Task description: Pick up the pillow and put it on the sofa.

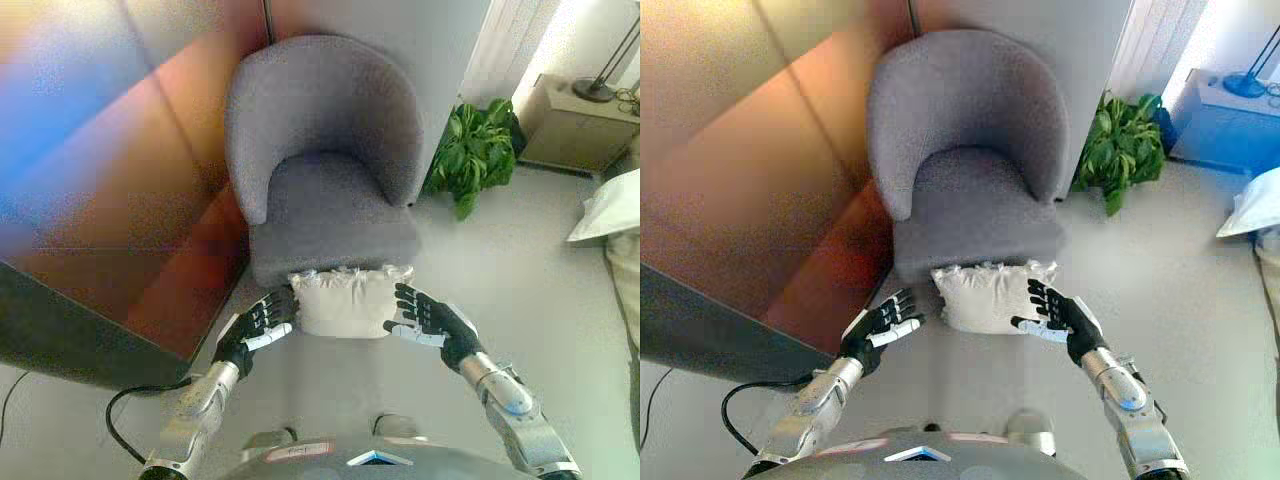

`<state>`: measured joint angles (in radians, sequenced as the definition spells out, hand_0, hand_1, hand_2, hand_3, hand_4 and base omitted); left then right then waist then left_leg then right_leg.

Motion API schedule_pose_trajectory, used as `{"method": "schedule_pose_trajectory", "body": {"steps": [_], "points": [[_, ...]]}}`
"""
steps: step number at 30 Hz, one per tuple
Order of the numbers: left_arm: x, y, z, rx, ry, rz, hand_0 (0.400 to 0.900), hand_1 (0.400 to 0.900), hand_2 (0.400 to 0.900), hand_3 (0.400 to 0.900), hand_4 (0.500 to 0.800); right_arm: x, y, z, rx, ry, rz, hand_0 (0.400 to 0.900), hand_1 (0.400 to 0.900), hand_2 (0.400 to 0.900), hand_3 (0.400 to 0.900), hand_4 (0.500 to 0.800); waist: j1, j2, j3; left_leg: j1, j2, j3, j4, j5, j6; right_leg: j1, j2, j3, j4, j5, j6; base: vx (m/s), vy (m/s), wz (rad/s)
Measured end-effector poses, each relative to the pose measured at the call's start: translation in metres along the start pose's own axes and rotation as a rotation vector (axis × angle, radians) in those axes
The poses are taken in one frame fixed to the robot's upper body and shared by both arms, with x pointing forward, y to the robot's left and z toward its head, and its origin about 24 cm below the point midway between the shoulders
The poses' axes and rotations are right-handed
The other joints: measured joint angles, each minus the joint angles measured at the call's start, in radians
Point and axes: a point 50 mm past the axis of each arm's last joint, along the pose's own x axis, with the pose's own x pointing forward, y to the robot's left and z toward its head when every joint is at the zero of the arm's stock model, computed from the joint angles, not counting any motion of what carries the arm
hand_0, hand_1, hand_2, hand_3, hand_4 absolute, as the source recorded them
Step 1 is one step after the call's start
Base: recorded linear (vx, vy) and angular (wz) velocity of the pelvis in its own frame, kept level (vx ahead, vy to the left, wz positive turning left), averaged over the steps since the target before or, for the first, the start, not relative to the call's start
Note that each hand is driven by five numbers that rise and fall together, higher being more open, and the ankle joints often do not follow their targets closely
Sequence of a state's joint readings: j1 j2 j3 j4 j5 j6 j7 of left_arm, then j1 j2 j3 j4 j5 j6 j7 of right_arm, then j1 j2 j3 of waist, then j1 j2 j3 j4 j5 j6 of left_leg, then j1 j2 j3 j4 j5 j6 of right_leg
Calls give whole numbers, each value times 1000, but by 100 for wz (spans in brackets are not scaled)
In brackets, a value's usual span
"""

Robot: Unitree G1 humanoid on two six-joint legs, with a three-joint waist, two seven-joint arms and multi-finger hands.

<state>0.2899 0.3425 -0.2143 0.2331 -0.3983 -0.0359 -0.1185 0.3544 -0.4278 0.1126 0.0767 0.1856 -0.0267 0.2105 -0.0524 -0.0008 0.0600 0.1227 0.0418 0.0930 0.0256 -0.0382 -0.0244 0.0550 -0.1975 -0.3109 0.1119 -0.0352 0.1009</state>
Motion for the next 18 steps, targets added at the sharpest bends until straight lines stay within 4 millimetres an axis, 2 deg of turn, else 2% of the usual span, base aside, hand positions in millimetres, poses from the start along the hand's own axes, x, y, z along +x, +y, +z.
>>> {"method": "schedule_pose_trajectory", "body": {"steps": [18], "points": [[-4,1,-6,-4,20,6,900,900,900,900,800,-3,2,-4,4,13,15,900,900,900,900,800,-1,5,-13,-3,7,0,-3,1,0,-1,9,1,-9,0,-1,0,0,0]]}}
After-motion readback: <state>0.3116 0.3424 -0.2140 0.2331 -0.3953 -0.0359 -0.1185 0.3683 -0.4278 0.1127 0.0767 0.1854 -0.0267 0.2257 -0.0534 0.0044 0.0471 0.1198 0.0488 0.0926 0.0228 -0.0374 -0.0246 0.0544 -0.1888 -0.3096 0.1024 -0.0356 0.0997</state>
